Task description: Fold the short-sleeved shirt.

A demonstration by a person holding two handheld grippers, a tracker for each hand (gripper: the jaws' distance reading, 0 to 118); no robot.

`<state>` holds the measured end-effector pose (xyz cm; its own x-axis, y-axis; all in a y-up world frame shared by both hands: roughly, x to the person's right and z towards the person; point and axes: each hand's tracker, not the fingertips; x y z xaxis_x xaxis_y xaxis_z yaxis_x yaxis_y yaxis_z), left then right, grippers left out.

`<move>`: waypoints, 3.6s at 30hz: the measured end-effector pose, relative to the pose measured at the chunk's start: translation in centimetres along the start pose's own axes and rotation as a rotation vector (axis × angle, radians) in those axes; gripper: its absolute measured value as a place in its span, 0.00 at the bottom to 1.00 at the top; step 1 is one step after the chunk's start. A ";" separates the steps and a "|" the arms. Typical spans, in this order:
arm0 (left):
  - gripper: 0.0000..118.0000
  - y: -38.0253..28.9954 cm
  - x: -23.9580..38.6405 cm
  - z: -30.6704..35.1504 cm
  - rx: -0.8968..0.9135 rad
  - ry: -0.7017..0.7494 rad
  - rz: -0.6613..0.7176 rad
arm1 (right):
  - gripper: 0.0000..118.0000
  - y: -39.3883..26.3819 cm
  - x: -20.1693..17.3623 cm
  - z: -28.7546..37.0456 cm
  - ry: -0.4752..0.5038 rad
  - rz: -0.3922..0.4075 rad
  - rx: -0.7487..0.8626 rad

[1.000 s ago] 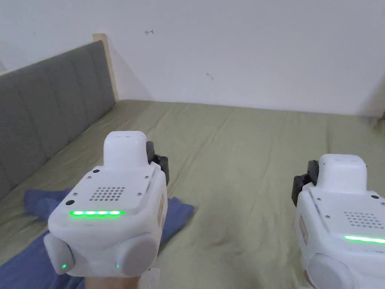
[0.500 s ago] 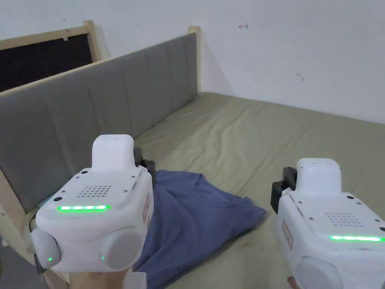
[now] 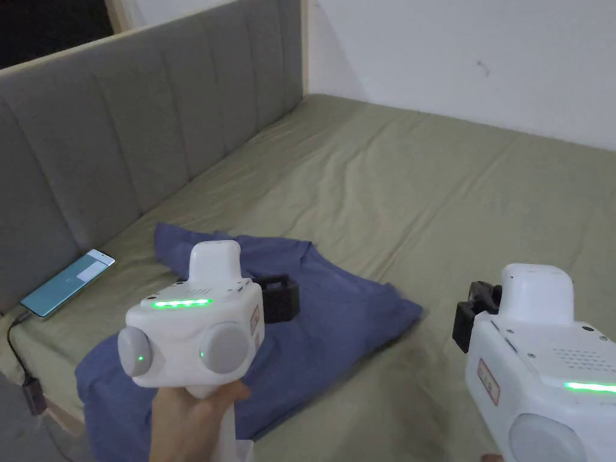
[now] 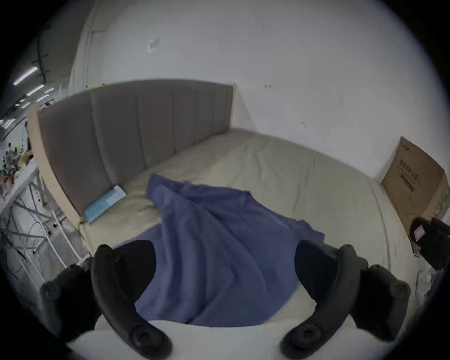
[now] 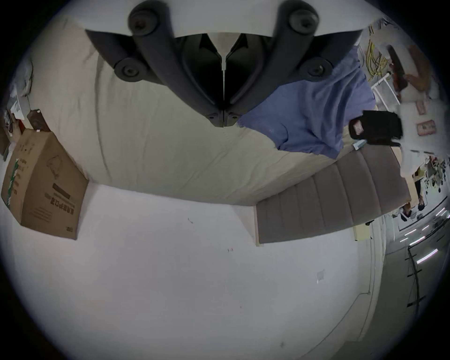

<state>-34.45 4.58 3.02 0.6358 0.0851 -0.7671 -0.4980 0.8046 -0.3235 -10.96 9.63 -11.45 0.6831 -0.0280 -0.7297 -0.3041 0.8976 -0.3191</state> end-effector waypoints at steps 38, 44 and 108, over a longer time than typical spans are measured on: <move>0.03 6.4 6.2 -6.5 -0.261 -0.201 0.098 | 0.00 -4.8 12.0 -0.2 -0.143 -0.219 -0.144; 0.02 8.9 17.5 -1.8 -0.210 -0.510 -0.002 | 0.00 -4.4 15.4 3.3 -0.238 -0.294 -0.086; 0.04 -1.6 15.4 -16.0 -0.520 -0.159 -0.189 | 0.00 -9.3 20.7 -2.3 -0.270 -0.292 -0.351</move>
<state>-33.28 -4.75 -17.16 0.8026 0.0877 -0.5901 -0.5663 0.4231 -0.7073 4.48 -0.27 -24.97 0.9053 -0.0991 -0.4131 -0.2478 0.6667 -0.7029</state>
